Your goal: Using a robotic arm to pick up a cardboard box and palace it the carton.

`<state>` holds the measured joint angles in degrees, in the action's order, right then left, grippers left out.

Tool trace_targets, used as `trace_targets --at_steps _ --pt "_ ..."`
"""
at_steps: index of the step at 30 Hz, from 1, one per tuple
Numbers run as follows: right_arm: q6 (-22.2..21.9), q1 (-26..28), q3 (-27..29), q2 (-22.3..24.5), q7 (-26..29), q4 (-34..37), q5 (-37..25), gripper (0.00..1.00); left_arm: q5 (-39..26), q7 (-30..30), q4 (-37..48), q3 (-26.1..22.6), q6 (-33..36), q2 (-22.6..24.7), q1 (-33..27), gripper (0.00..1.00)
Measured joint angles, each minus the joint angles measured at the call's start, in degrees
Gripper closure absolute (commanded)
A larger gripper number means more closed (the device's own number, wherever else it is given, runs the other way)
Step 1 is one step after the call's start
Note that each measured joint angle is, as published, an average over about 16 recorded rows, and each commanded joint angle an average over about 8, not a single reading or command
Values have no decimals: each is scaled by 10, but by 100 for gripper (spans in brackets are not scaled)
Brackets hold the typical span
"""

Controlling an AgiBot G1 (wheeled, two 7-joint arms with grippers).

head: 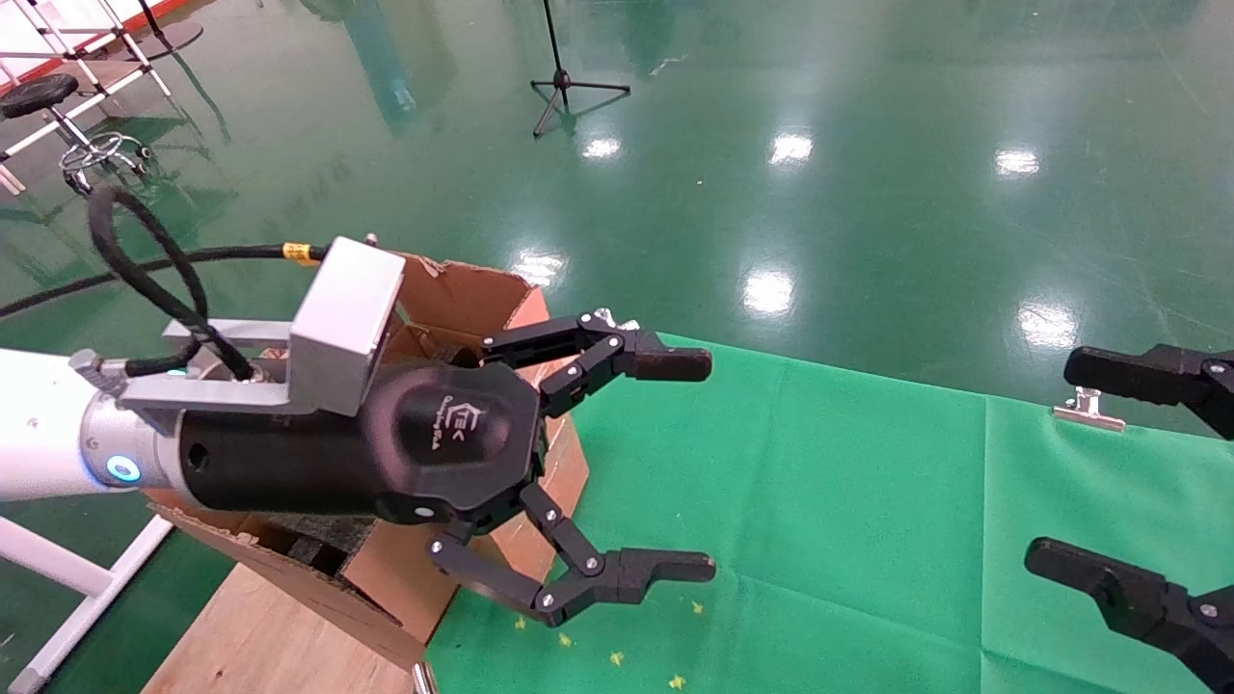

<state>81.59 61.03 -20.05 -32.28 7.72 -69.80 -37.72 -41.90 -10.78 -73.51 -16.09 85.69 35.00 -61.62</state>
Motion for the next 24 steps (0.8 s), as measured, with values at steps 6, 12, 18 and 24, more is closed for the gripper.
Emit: trace_targets --at_steps 6,12,18,24 --pt "0 0 0 0 0 0 0 0 0 0 0 0 0 0 0 0" --pt "0 0 0 0 0 0 0 7 0 0 0 0 0 0 0 0" --pt "0 0 0 0 0 0 0 79 -18 0 -3 -3 -6 -6 -5 0" --pt "0 0 0 0 0 0 0 100 -74 -11 -10 -15 -29 -17 -25 0"
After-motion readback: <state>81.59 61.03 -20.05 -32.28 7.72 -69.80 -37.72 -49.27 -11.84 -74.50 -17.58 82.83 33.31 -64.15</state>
